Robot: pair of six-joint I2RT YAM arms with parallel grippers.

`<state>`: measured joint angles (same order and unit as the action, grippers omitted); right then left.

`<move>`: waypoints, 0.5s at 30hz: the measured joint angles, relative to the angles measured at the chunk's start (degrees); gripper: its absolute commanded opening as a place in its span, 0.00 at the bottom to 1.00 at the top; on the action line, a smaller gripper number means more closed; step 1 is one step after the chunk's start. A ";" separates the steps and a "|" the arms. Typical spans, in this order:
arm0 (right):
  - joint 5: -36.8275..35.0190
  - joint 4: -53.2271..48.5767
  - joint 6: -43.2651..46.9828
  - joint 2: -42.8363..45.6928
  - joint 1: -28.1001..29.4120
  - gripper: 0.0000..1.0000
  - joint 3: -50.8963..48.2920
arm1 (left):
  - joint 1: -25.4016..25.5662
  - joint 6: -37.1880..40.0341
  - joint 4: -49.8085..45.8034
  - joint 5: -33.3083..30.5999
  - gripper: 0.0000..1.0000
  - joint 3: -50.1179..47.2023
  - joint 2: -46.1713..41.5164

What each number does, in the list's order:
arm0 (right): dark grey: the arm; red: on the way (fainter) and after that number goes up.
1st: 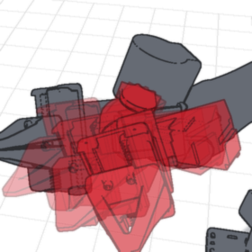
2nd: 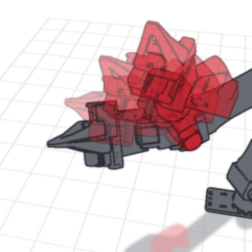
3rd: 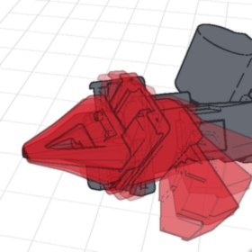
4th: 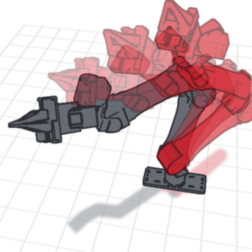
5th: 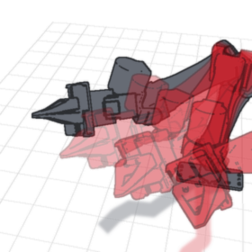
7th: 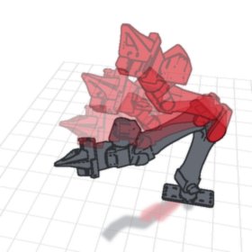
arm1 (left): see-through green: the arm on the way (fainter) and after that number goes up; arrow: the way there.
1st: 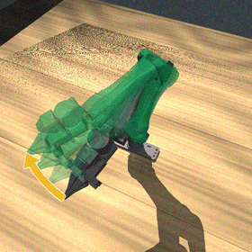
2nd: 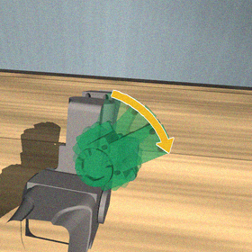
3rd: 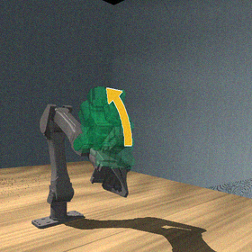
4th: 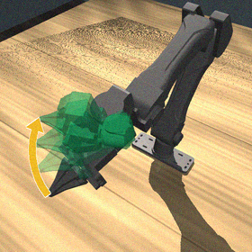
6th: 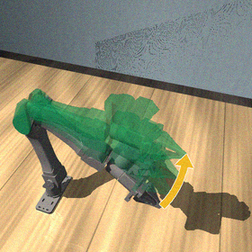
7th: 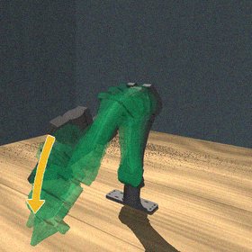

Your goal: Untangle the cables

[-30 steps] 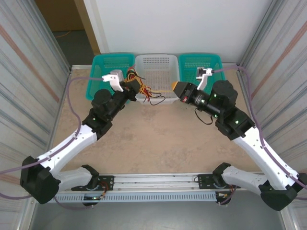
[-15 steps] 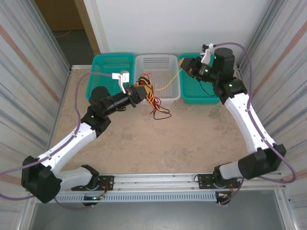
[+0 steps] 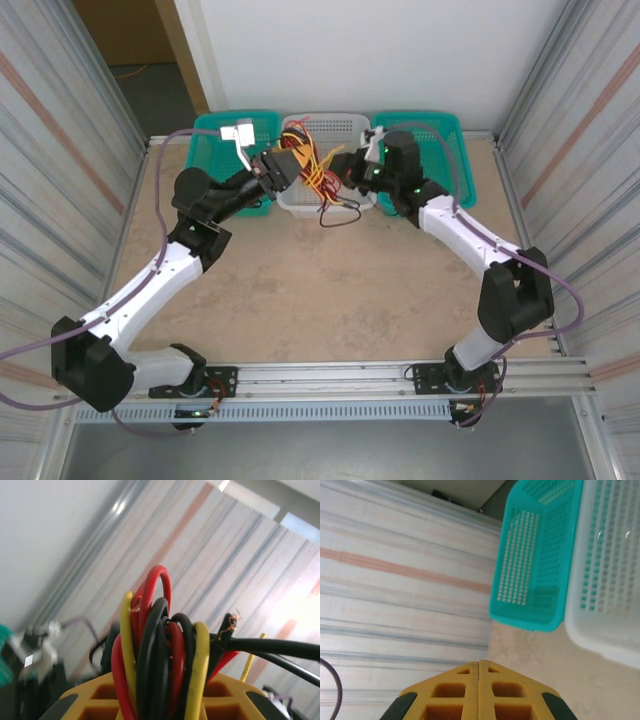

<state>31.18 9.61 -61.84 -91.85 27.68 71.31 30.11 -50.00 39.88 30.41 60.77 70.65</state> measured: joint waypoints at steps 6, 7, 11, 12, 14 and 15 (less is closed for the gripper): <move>-3.28 8.44 -5.16 0.00 9.25 0.00 -10.43 | -1.22 3.76 -1.22 -9.90 0.00 0.09 0.55; -4.04 8.96 -5.29 0.46 10.56 0.00 -11.67 | -1.22 5.16 -2.12 -12.04 0.00 0.09 0.55; -7.65 7.45 -5.01 7.76 14.62 0.00 -17.94 | -1.49 11.56 -6.80 -21.20 0.00 0.09 0.17; -8.70 6.03 -4.66 10.69 15.10 0.00 -19.17 | -1.77 12.94 -7.63 -23.12 0.00 0.09 0.02; -10.78 2.71 -3.41 16.52 15.76 0.00 -20.46 | -2.62 15.34 -8.81 -26.16 0.00 0.09 -0.33; -11.96 0.44 -2.54 19.82 15.98 0.00 -20.61 | -3.17 16.28 -8.94 -27.39 0.00 0.09 -0.48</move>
<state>19.22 10.04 -64.38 -72.03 43.66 50.70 26.94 -33.71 30.94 3.03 60.86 70.17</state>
